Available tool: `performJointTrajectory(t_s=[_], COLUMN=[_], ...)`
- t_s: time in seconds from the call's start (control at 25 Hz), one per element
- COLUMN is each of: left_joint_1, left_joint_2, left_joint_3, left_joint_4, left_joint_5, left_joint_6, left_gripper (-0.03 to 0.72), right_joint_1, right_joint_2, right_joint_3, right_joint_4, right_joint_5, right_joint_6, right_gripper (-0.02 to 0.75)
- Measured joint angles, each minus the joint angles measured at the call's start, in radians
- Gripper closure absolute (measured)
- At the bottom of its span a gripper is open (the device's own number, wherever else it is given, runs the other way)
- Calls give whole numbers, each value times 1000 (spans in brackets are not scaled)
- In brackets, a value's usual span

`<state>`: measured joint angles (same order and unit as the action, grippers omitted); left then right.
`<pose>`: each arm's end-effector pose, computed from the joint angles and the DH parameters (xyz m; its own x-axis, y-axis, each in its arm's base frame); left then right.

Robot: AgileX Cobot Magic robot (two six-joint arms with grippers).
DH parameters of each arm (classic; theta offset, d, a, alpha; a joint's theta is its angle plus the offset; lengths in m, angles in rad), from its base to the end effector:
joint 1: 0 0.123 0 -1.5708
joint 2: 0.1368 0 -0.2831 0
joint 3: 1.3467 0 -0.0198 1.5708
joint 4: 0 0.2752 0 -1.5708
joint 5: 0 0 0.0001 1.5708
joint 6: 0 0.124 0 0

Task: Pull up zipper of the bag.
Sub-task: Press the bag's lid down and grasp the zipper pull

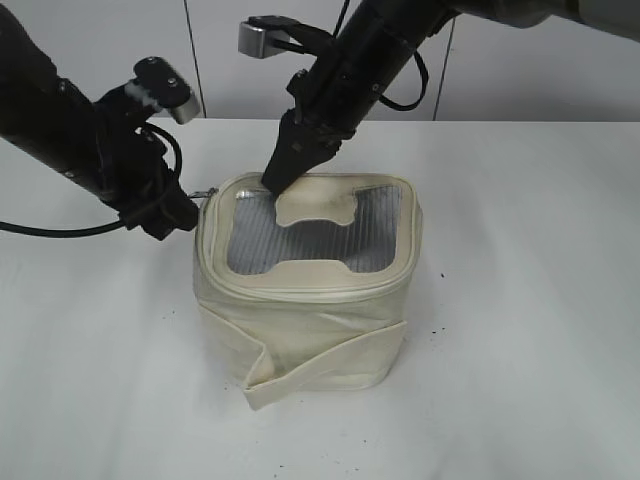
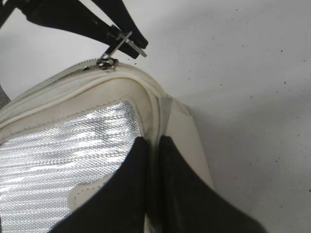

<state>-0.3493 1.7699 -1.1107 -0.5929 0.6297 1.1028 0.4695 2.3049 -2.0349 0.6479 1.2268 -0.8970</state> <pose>0.3495 -0.1708 0.1528 -0.4337 0.7289 -0.5298 0.8573 0.5148 0.0066 0.4273 0.2958 0.1757 -0.3943 -0.7563 -0.5220 -0.9152 0.2719 0.2973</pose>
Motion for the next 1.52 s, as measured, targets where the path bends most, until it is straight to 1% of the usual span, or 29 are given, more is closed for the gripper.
performJointTrajectory(t_s=[0.2, 0.44, 0.64, 0.8, 0.96, 1.04, 1.16, 1.24, 1.32, 1.52], left_joint_1=[0, 0, 0, 0, -14, -41, -109, -168, -244, -423], left_joint_2=[-30, -40, -56, -82, -117, -137, -162, -177, -182, -182], left_joint_3=[0, -1, -3, -1, 55, 100, 158, 186, 196, 199], left_joint_4=[2, 60, 71, 75, 77, 69, 33, -4, -33, -75], left_joint_5=[50, 169, 269, 348, 370, 361, 359, 331, 299, 107], left_joint_6=[-13, -135, -221, -267, -292, -303, -315, -333, -367, -468], left_gripper=[691, 691, 691, 691, 691, 691, 691, 691, 691, 691], right_joint_1=[1, 5, 10, 10, 10, 10, 11, 11, 11, 11], right_joint_2=[0, 2, 4, 4, 4, 4, 4, 4, 4, 4], right_joint_3=[-6, -41, -47, -49, -51, -51, -51, -51, -51, -51], right_joint_4=[-7, -41, -54, -60, -61, -61, -61, -62, -65, -65], right_joint_5=[0, 0, 0, 0, 0, 0, 1, 1, 1, 2], right_joint_6=[17, 60, 79, 86, 95, 98, 102, 105, 107, 110], right_gripper=[723, 723, 724, 724, 724, 724, 724, 724, 724, 724])
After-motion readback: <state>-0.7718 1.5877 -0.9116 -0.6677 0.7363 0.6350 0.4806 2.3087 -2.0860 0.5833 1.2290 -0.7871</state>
